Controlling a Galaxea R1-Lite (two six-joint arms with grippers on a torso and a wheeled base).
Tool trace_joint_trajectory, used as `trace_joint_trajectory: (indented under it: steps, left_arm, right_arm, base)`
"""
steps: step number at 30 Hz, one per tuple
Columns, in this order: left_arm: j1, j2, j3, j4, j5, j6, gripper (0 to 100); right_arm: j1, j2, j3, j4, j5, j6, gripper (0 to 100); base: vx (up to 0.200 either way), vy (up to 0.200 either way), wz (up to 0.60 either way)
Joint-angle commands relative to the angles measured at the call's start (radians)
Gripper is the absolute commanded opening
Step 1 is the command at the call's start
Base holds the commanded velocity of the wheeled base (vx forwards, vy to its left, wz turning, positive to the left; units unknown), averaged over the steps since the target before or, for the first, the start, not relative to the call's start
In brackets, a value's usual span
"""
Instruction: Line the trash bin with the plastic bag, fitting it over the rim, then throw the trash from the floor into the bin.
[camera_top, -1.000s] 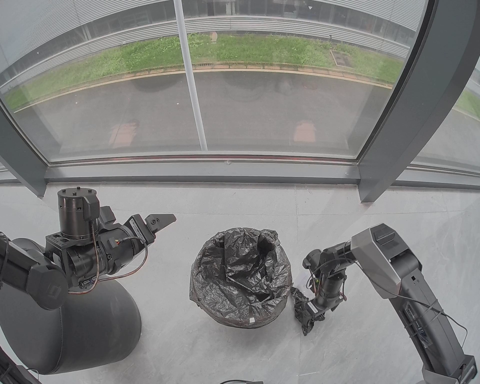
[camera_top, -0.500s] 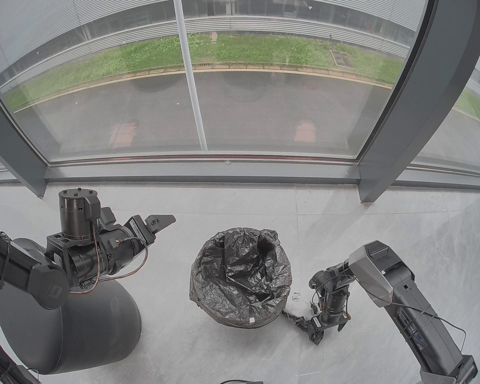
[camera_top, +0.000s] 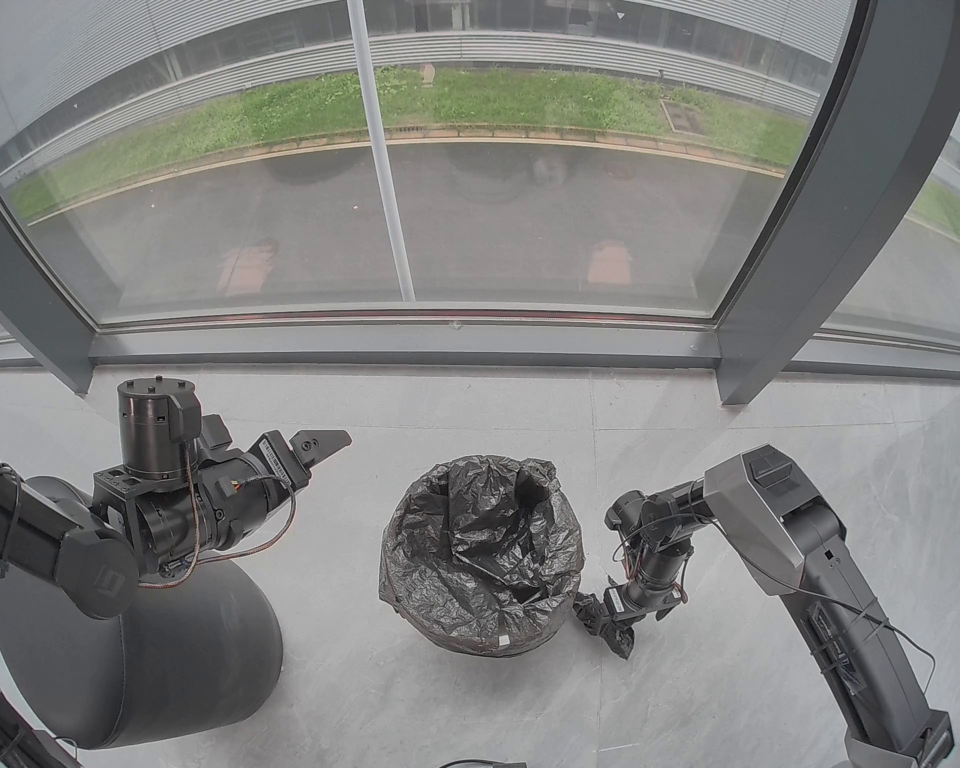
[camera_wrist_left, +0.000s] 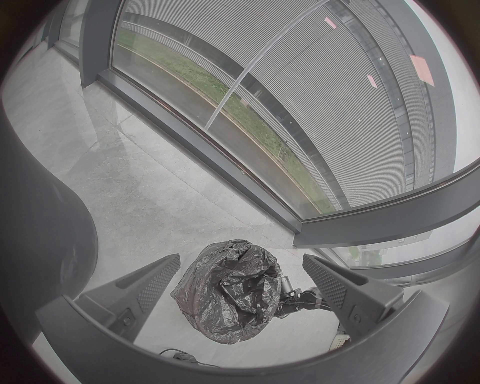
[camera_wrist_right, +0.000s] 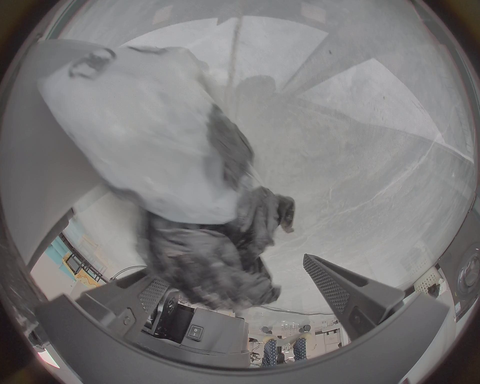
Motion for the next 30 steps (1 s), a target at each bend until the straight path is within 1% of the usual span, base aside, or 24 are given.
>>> trace_joint_trajectory:
  steps: [1, 7, 10, 13, 23, 24, 30]
  left_arm:
    - [0.0, 0.002, -0.001, 0.0, 0.0, 0.0, 100]
    - [0.0, 0.002, -0.001, 0.0, 0.0, 0.0, 100]
    - [0.0, 0.003, 0.0, 0.0, 0.0, 0.0, 100]
    - [0.0, 0.003, -0.001, 0.0, 0.0, 0.0, 100]
    - [0.0, 0.009, -0.001, 0.0, 0.0, -0.002, 100]
    - [0.0, 0.009, -0.001, 0.0, 0.0, -0.003, 100]
    - [0.0, 0.006, -0.001, 0.0, 0.002, -0.003, 100]
  right_arm:
    - [0.019, -0.039, 0.0, -0.001, 0.004, -0.002, 100]
    - [0.022, -0.041, 0.0, -0.02, 0.002, -0.005, 100]
    - [0.022, -0.031, 0.0, -0.087, 0.002, -0.003, 100]
    - [0.034, -0.024, 0.0, -0.123, -0.001, -0.006, 100]
    - [0.04, 0.013, 0.0, -0.167, -0.007, -0.014, 100]
    - [0.04, 0.013, 0.0, -0.167, -0.007, -0.014, 0]
    - [0.04, -0.002, 0.0, -0.156, -0.01, -0.014, 0]
  base:
    - [0.0, 0.0, 0.0]
    - [0.0, 0.0, 0.0]
    - [0.0, 0.0, 0.0]
    - [0.0, 0.0, 0.0]
    - [0.0, 0.0, 0.0]
    - [0.0, 0.0, 0.0]
    - [0.0, 0.0, 0.0]
